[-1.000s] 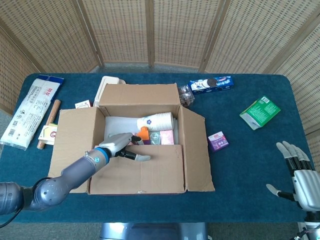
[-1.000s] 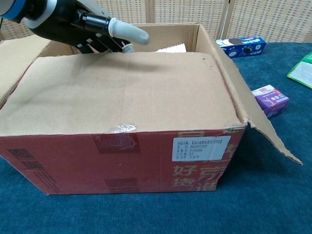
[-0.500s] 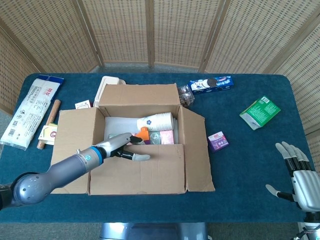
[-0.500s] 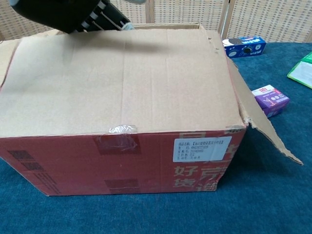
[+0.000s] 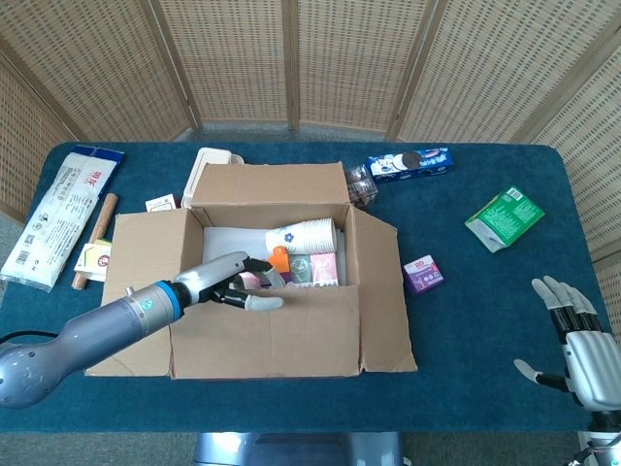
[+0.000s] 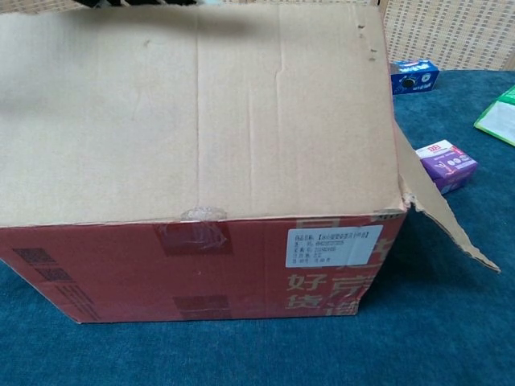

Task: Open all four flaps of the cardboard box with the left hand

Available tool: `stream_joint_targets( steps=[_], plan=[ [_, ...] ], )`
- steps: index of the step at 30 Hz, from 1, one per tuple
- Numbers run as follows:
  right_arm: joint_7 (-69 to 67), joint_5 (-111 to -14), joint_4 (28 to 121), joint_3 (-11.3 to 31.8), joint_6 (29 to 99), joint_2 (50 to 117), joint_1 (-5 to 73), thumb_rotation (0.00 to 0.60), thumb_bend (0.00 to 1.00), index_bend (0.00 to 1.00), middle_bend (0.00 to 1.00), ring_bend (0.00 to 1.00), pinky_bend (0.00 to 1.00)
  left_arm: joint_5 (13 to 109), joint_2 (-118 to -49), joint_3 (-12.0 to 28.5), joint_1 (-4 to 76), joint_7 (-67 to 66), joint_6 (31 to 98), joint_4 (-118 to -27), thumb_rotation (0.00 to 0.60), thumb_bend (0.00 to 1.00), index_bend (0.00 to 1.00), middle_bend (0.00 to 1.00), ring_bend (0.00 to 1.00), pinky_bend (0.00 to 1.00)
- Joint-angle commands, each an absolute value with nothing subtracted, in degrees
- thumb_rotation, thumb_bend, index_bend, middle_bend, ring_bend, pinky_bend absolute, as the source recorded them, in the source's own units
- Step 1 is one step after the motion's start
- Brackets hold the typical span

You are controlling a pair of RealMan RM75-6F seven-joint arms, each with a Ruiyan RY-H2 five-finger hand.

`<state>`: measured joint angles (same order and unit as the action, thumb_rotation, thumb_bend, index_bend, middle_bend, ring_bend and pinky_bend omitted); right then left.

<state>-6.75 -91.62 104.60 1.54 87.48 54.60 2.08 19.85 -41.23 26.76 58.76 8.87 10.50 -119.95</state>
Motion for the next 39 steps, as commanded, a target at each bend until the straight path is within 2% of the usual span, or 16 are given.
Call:
stream_joint_targets(
  steps=[1,7,12,19,32,39],
  plan=[
    [-6.58,-91.63,104.66,1.5,87.37,54.64,2.13,0.6,0.0,0.0,0.0,0.0,0.09,22.08,-39.98,30.57,55.73,12.01,7.35,-121.01,0.261,0.0,0.38,0.28,0.23,0.53],
    [-6.32,-91.61,104.74,1.55,87.57,54.75,2.05,0.6,0.0,0.0,0.0,0.0,0.09,25.92,-40.07,40.34,48.01,15.81,0.29,-121.95,0.264,0.0,0.38,0.28,0.23,0.53],
    [-6.42,-91.65,104.69,1.6,87.66,54.77,2.07,0.6,0.0,0.0,0.0,0.0,0.09,28.93,-41.18,44.78,43.18,16.34,-2.82,-122.24,0.266,0.0,0.38,0.28,0.23,0.53],
    [-6.36,-91.63,104.61,1.59,87.49,54.81,2.16,0.6,0.0,0.0,0.0,0.0,0.09,32.16,-43.18,47.55,38.95,16.4,-5.14,-123.72,0.267,0.0,0.38,0.28,0.23,0.54],
    [-6.27,-91.53,104.74,1.64,87.69,54.69,2.06,0.6,0.0,0.0,0.0,0.0,0.09,32.45,-48.19,55.83,30.76,14.98,-15.04,-124.67,0.266,0.0,0.38,0.28,0.23,0.54],
    [-6.47,-91.67,104.76,1.62,87.76,54.59,2.06,0.6,0.0,0.0,0.0,0.0,0.09,32.38,-49.59,56.55,29.07,13.23,-19.43,-124.74,0.268,0.0,0.38,0.28,0.23,0.54]
  ],
)
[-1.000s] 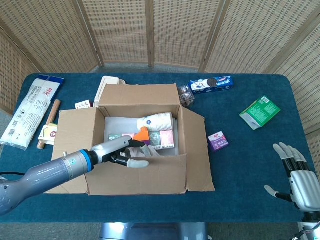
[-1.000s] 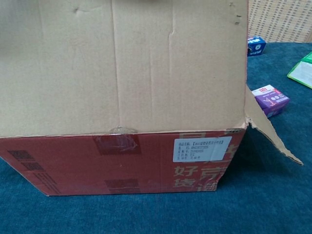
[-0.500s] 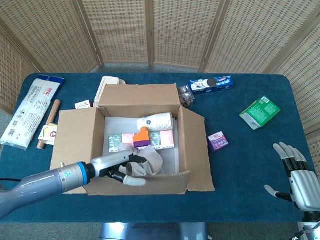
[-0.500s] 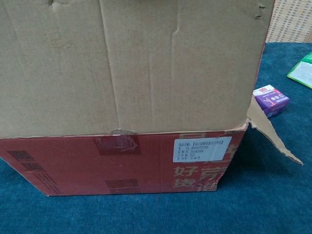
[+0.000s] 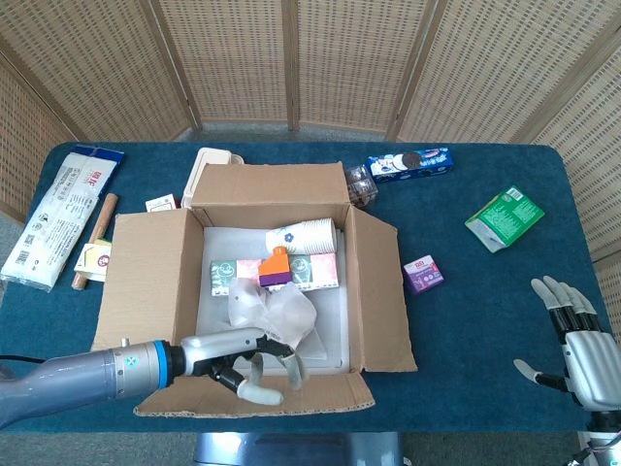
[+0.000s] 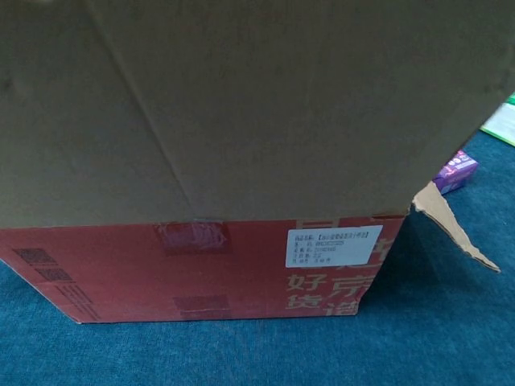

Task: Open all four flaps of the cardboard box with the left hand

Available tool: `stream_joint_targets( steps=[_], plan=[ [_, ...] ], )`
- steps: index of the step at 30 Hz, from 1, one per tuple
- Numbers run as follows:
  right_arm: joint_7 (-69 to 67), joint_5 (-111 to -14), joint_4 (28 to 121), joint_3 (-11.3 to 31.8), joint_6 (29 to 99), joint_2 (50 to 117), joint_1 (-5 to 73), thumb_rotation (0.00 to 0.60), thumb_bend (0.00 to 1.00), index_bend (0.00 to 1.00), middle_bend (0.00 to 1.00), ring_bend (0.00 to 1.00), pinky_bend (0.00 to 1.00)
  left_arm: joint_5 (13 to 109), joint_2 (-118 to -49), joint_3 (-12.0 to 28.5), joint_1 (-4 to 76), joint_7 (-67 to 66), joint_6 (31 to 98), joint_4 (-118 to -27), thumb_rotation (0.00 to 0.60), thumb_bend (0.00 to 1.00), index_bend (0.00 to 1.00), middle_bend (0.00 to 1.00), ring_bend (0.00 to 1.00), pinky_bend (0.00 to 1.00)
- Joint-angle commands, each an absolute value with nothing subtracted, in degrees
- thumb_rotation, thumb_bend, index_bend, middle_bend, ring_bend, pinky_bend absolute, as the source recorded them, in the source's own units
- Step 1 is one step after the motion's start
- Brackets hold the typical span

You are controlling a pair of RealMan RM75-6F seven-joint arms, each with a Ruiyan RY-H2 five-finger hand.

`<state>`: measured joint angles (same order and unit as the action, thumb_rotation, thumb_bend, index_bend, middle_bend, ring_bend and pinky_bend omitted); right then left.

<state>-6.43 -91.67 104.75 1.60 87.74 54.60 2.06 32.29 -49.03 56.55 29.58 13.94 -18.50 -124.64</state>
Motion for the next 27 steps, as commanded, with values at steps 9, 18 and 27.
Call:
stream_joint_targets(
  steps=[9,18,27],
  plan=[
    [-6.58,-91.7,104.83,1.66,87.92,54.49,2.01,0.6,0.0,0.0,0.0,0.0,0.09,35.21,-50.5,51.61,30.24,12.36,-18.35,-123.85,0.268,0.0,0.38,0.28,0.23,0.54],
    [-6.46,-91.64,104.8,1.58,87.67,54.52,2.07,0.6,0.0,0.0,0.0,0.0,0.09,40.45,-50.58,45.79,32.14,11.26,-11.84,-122.58,0.254,0.0,0.36,0.24,0.18,0.46],
    [-6.42,-91.69,104.83,1.54,87.54,54.52,2.14,0.6,0.0,0.0,0.0,0.0,0.09,55.29,-49.64,39.39,26.54,0.75,17.3,-126.25,0.345,0.0,0.07,0.0,0.0,0.25]
  ],
)
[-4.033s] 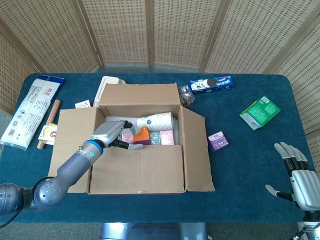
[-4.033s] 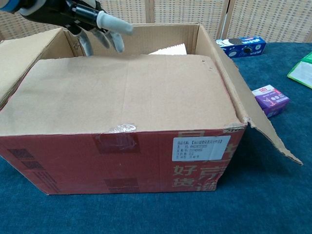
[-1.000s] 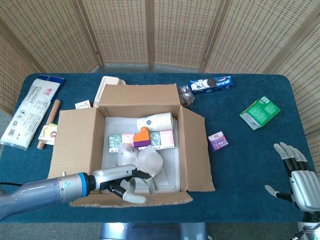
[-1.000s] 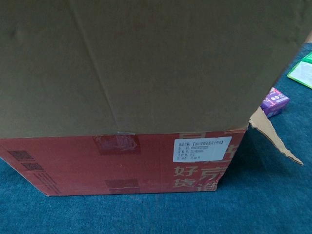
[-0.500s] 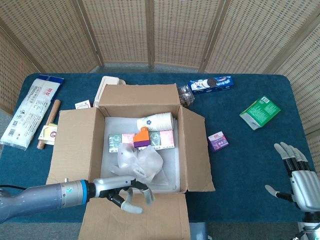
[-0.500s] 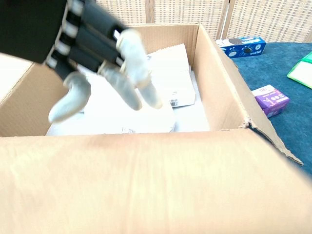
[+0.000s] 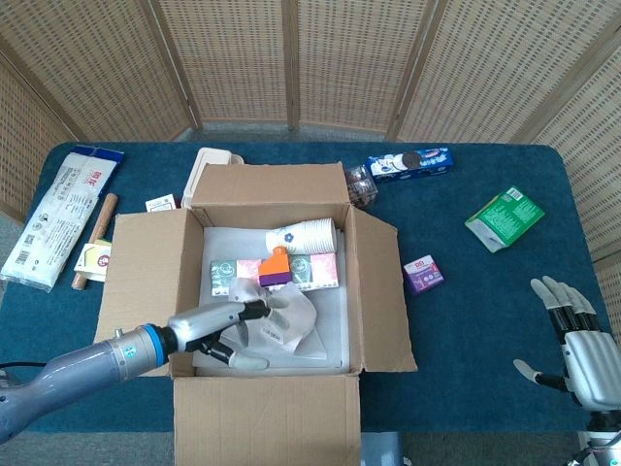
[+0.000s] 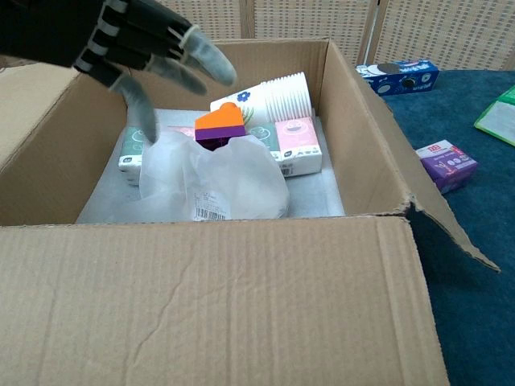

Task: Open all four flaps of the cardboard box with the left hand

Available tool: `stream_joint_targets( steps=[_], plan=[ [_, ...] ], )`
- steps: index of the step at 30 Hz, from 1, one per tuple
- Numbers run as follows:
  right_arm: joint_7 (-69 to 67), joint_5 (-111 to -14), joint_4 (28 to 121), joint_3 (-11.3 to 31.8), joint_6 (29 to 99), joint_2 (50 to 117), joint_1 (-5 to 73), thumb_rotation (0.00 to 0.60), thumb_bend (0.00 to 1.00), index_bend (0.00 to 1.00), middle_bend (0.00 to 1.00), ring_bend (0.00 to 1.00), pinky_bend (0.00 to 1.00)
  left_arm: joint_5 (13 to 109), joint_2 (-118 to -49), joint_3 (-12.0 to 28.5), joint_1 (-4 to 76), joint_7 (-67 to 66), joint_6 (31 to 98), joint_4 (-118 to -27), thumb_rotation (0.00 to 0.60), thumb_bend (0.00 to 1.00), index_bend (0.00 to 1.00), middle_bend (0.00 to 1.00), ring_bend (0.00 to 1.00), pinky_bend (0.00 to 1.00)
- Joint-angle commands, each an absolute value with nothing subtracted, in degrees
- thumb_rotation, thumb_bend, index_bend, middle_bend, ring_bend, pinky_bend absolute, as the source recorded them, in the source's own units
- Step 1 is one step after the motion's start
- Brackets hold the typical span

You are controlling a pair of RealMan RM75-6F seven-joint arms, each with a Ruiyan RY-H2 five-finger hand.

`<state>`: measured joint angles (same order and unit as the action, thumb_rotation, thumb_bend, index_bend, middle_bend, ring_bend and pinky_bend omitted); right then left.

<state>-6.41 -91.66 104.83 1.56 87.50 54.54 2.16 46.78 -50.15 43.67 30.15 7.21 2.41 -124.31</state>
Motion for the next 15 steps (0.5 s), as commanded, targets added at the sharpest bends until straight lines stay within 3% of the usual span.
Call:
stream_joint_targets(
  steps=[1,6,15],
  plan=[
    [-6.43,-91.73,104.84,1.52,87.54,54.51,2.14,0.6,0.0,0.0,0.0,0.0,0.09,56.83,-49.57,38.4,25.75,-0.61,20.72,-126.2,0.382,0.0,0.05,0.0,0.0,0.23],
    [-6.18,-92.03,104.95,1.39,87.59,54.61,2.1,0.6,0.0,0.0,0.0,0.0,0.09,61.59,-48.69,35.2,22.89,-4.53,31.72,-124.6,0.474,0.0,0.02,0.0,0.0,0.19],
    [-5.43,-92.38,105.14,1.18,87.53,54.89,2.09,0.6,0.0,0.0,0.0,0.0,0.09,72.33,-46.95,31.13,15.75,-1.69,47.89,-117.93,0.539,0.0,0.02,0.0,0.0,0.16]
  ],
)
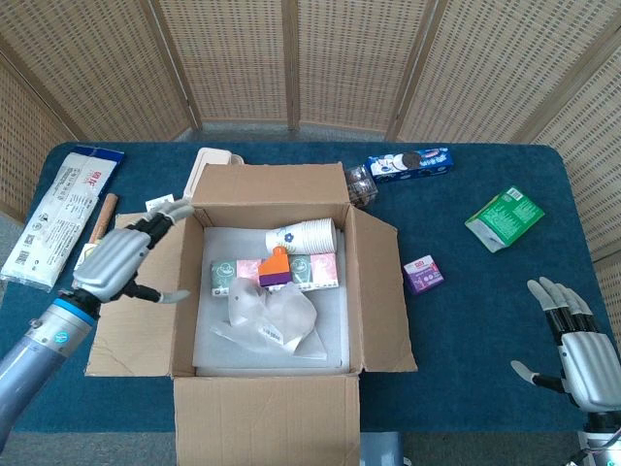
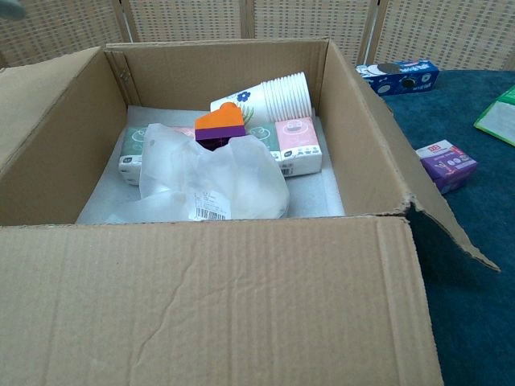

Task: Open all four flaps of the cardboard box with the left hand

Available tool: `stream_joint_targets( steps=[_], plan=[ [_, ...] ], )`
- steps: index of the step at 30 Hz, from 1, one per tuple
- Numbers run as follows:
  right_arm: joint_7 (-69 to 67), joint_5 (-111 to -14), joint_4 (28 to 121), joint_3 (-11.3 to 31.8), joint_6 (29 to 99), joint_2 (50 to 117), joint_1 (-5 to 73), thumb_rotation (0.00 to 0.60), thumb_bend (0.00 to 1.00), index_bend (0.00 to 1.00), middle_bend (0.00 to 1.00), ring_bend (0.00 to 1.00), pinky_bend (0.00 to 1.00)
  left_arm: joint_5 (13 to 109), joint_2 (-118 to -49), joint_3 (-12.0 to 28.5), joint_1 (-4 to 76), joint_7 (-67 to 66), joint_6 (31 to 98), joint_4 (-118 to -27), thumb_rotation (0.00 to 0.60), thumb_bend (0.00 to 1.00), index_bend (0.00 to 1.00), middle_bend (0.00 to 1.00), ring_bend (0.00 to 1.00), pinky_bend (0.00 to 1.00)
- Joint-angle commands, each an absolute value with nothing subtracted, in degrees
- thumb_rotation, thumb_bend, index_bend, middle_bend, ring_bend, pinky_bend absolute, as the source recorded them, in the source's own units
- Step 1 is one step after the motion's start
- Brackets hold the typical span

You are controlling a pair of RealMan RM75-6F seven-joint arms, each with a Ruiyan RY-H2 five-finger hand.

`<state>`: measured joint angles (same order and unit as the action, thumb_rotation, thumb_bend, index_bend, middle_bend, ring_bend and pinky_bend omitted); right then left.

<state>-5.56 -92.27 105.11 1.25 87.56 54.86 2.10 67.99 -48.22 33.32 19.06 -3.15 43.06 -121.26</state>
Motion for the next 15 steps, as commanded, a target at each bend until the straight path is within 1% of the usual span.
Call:
stream_joint_targets(
  steps=[1,4,6,9,13,15],
  plan=[
    [-5.28,-92.47,105.18,1.14,87.54,54.92,2.08,0.6,0.0,0.0,0.0,0.0,0.09,73.9,-46.65,30.54,14.95,-0.76,49.43,-116.89,0.556,0.0,0.03,0.0,0.0,0.15],
    [-4.99,-92.52,105.23,1.12,87.65,55.0,2.03,0.6,0.0,0.0,0.0,0.0,0.09,79.0,-46.71,28.43,12.22,2.17,55.03,-113.05,0.592,0.0,0.03,0.0,0.0,0.12],
    [-4.89,-92.54,105.31,1.15,87.76,55.02,2.0,0.6,0.0,0.0,0.0,0.0,0.09,82.56,-47.46,26.59,10.48,4.22,58.96,-110.12,0.6,0.0,0.03,0.0,0.0,0.11],
    [-4.62,-92.72,105.35,1.14,87.98,55.11,1.92,0.6,0.0,0.0,0.0,0.0,0.09,87.48,-49.28,23.45,8.21,8.36,64.76,-105.26,0.6,0.0,0.03,0.0,0.0,0.09],
    [-4.13,-93.2,105.26,1.16,88.41,55.24,1.85,0.6,0.0,0.0,0.0,0.0,0.09,91.4,-51.69,19.53,5.36,12.1,71.45,-99.77,0.6,0.0,0.03,0.0,0.0,0.0],
    [-3.57,-93.59,104.89,1.33,88.98,55.46,1.77,0.6,0.0,0.0,0.0,0.0,0.08,92.24,-52.6,17.79,4.11,13.03,73.89,-97.98,0.6,0.0,0.03,0.0,0.0,0.0]
  ],
)
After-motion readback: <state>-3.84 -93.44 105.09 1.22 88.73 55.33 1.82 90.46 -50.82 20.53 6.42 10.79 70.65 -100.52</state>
